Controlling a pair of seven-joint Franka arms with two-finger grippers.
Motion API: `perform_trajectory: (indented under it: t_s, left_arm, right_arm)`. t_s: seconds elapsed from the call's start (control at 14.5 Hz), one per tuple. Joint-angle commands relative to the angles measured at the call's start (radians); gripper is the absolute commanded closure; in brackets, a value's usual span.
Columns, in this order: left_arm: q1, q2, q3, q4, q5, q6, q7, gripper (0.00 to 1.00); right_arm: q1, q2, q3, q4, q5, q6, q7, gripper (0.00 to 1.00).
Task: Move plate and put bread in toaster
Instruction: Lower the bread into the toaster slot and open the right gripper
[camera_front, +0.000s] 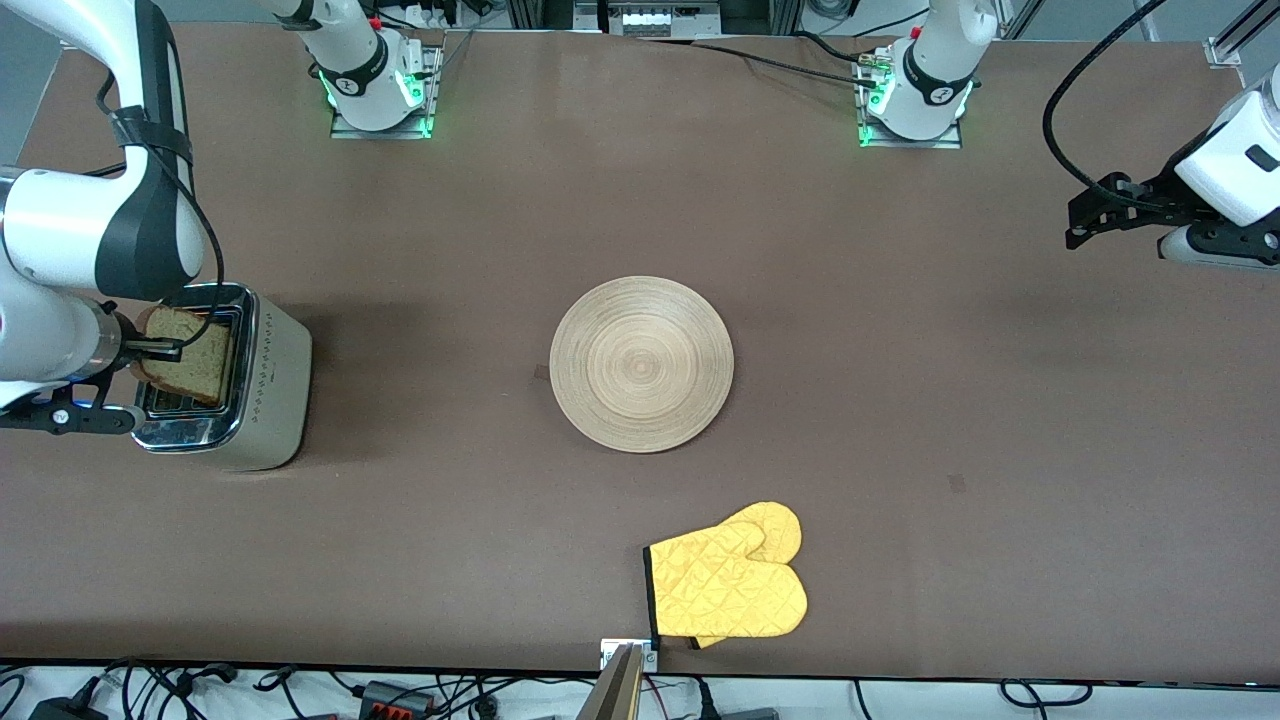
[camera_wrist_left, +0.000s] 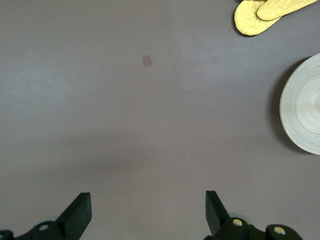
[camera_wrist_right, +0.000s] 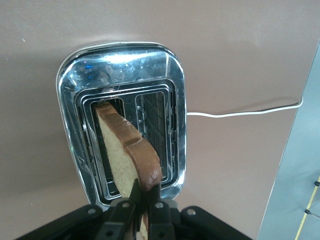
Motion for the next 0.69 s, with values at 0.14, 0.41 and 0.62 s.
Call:
perform_trajectory:
  t_s: [0.14,0.41,0.62]
  left_arm:
    - [-0.007,0.011,0.003,0.028,0.014,-0.010,0.017,0.00]
    - [-0.007,0.011,0.003,0.028,0.014,-0.010,0.017,0.00]
    - [-0.007,0.011,0.003,0.028,0.014,-0.010,0.017,0.00]
  right_arm:
    - [-0.012,0.000,0.008,-0.010,0.016,0.008,0.014,1.00]
    - [-0.017,-0.009,0.008,-0.002,0.055,0.018,0.003,0.00]
    - [-0.023,-0.026,0.006,-0.001,0.110,0.020,0.002,0.00]
